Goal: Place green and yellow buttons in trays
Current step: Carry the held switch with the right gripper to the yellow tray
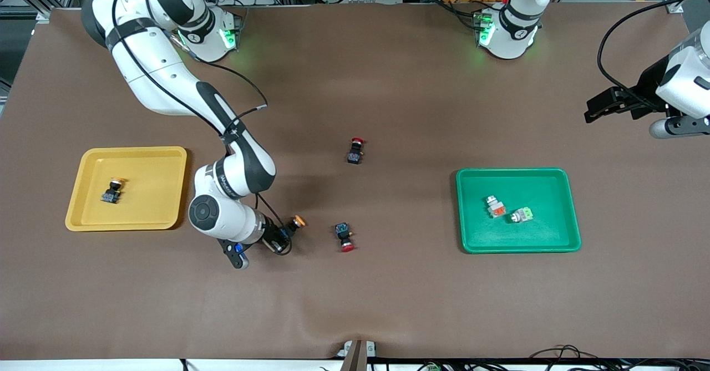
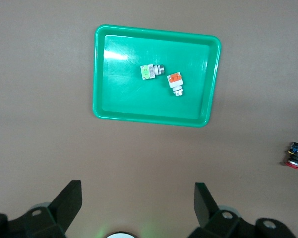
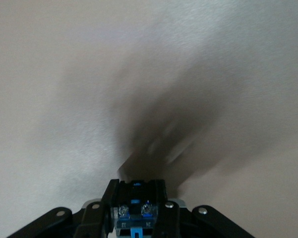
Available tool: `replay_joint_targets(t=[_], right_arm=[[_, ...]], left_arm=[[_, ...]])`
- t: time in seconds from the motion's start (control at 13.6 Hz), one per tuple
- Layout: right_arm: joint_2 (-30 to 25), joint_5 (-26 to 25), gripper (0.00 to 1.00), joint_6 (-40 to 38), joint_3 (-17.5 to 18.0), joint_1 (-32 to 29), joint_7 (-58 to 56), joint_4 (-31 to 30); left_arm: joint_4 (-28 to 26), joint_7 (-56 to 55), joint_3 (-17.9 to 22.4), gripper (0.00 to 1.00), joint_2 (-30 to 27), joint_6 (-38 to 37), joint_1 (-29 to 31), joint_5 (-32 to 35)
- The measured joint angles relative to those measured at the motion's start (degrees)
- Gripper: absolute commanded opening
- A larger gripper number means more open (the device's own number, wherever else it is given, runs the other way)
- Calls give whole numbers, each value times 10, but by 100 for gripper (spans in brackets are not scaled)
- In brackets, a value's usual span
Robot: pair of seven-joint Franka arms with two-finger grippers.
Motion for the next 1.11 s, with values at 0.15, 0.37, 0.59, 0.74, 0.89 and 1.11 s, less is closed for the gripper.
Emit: replay_joint_targets(t=[0.15, 0.37, 0.59, 0.74, 0.89, 1.11], right_arm=[[-4, -1, 0, -35, 0, -2, -4, 7], [-25, -2, 0, -86, 0, -13, -45, 14], [-61, -2, 0, -172, 1, -59, -118, 17], [-87, -2, 0, -234, 1, -94, -177, 17], [-102, -2, 0, -275, 1, -124, -227, 15], [-112, -4, 0, -319, -2, -174, -331, 10]], left_arm=[[-1, 0, 0, 100, 0, 2, 0, 0], [-2, 0, 0, 100, 0, 3, 0, 0], [-3, 0, -1, 100, -1, 4, 0, 0], [-3, 0, -1, 100, -1, 4, 0, 0], [-3, 0, -1, 100, -2, 4, 0, 0], [-3, 0, -1, 100, -2, 4, 0, 0]])
